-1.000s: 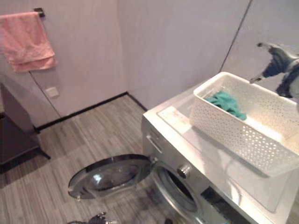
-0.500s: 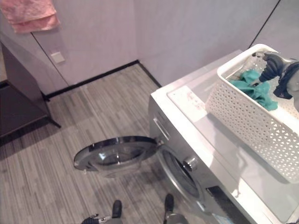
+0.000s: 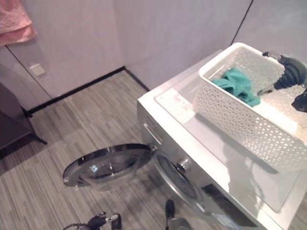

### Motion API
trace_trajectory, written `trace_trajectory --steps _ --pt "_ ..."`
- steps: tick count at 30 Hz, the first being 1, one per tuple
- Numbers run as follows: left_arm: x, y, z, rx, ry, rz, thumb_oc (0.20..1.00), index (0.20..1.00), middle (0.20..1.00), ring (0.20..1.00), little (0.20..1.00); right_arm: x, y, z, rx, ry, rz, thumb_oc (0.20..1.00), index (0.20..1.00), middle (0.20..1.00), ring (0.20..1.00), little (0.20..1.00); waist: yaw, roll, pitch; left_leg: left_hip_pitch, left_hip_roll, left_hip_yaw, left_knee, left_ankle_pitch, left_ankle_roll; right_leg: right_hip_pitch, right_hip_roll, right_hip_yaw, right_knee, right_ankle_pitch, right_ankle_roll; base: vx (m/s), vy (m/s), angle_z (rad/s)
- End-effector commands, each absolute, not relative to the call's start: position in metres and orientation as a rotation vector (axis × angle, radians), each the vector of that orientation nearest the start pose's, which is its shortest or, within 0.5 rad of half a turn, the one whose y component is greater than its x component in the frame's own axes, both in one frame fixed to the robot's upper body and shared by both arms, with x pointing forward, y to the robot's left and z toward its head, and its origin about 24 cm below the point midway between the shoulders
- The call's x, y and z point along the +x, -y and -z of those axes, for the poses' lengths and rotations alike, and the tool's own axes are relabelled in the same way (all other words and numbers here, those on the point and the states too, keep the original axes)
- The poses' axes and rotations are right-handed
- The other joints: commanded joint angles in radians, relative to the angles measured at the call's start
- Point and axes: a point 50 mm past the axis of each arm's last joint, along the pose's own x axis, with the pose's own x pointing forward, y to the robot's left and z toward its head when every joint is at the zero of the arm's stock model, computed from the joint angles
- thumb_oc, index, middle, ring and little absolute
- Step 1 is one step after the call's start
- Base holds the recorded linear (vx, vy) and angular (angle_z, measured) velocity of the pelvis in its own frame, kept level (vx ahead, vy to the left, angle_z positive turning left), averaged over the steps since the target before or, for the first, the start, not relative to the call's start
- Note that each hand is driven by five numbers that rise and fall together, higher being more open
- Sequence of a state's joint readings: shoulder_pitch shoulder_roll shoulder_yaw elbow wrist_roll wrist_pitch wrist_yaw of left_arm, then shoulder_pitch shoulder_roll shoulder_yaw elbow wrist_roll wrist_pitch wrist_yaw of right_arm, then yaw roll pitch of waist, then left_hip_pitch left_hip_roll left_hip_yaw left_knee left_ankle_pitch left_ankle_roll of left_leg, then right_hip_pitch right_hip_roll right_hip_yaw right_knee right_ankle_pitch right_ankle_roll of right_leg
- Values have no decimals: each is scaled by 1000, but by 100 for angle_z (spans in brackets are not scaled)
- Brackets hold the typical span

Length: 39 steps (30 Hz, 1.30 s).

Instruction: Grab the laundry basket,head to the washer,open it,put in the laundry and shut it.

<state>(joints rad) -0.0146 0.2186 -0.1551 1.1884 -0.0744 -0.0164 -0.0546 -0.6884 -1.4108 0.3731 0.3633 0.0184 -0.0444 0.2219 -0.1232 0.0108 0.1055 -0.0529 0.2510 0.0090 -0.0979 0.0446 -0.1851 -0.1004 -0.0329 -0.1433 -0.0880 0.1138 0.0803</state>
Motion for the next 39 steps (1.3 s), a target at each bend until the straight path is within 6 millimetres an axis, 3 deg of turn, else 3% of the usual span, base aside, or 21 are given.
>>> trace_trajectory --steps 1,10,20,24,34,39 --pt "103 -228 159 274 -1188 60 1000 1000 1000 1000 1000 305 340 -294 -1406 56 82 1000 1000 1000 1000 1000 50 -39 -41 72 35 65 11 -34 -5 -56 -52 45 68 -130 59 0 0 0" --pt "97 -239 158 279 -1205 12 1000 1000 1000 1000 1000 321 324 -287 -1395 56 19 1000 1000 1000 1000 1000 65 -34 2 36 28 60 11 -19 -4 -96 -63 46 79 -118 61 -24 4 0" --pt "116 -235 153 279 -1126 31 1000 1000 1000 1000 1000 349 304 -273 -1452 6 -25 1000 1000 1000 1000 1000 97 -48 71 -25 32 34 11 3 -3 -146 -65 39 91 -105 58 -48 -11 2" --pt "119 -233 152 267 -1110 30 1000 1000 1000 1000 1000 356 305 -266 -1448 -40 -38 1000 1000 1000 1000 1000 103 -49 90 -49 33 22 11 13 -4 -165 -65 36 96 -102 56 -45 -18 6" --pt "111 -234 153 260 -1123 52 1000 1000 1000 1000 1000 344 322 -194 -1452 -416 -298 1000 1000 1000 1000 1000 122 -45 135 -98 44 2 11 48 -18 -202 -63 16 109 -103 54 -21 -20 7" --pt "116 -232 152 259 -1100 59 1000 1000 1000 1000 1000 344 309 -182 -1395 -431 -399 1000 1000 1000 1000 1000 125 -40 141 -96 46 15 11 53 -20 -215 -59 25 113 -101 56 0 0 0"
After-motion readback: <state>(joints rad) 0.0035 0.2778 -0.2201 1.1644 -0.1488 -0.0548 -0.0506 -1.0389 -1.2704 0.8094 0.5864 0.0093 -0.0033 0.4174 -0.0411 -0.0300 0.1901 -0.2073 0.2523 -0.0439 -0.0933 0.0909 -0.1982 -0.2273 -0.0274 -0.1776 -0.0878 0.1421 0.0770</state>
